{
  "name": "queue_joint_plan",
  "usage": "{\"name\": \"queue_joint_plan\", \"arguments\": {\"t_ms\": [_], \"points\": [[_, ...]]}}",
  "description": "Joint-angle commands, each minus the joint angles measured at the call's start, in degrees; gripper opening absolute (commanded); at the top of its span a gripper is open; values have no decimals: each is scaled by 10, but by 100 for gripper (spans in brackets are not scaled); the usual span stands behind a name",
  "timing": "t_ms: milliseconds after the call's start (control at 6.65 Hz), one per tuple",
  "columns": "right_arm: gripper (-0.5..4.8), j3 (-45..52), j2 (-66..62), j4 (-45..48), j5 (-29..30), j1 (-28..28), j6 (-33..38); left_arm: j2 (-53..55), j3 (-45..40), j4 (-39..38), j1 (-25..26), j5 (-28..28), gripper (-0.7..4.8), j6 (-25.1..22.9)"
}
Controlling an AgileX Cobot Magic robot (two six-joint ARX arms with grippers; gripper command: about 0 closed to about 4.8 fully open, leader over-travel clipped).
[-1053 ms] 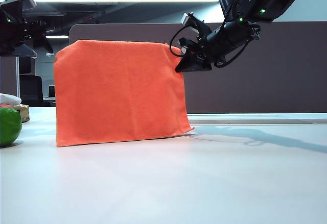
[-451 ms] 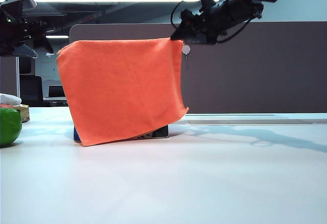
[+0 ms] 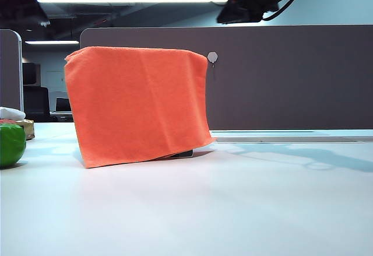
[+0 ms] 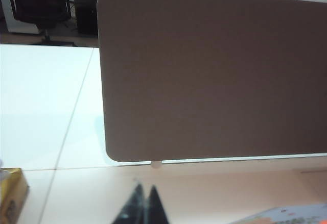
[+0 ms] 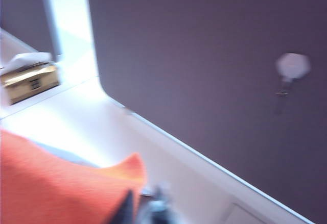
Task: Pick up the cloth from the table and use it to cover the mirror.
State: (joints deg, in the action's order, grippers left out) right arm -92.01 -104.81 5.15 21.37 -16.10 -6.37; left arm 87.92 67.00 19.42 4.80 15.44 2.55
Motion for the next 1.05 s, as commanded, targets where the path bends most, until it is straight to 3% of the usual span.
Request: {"name": "queue_joint_plan", "arguments": {"t_ms": [150, 301, 752, 1053], "points": [[-5, 68, 173, -38, -67, 31, -1, -177, -60, -137, 0, 28, -5, -36], [-5, 231, 316, 21, -116, 58, 0, -271, -155, -133, 0, 28, -5, -36], [-5, 529, 582, 129, -198, 66, 4, -449, -312, -120, -1, 39, -5, -16], [-5, 632, 699, 144, -202, 71, 12, -525, -363, -121, -1, 39, -5, -13]]}}
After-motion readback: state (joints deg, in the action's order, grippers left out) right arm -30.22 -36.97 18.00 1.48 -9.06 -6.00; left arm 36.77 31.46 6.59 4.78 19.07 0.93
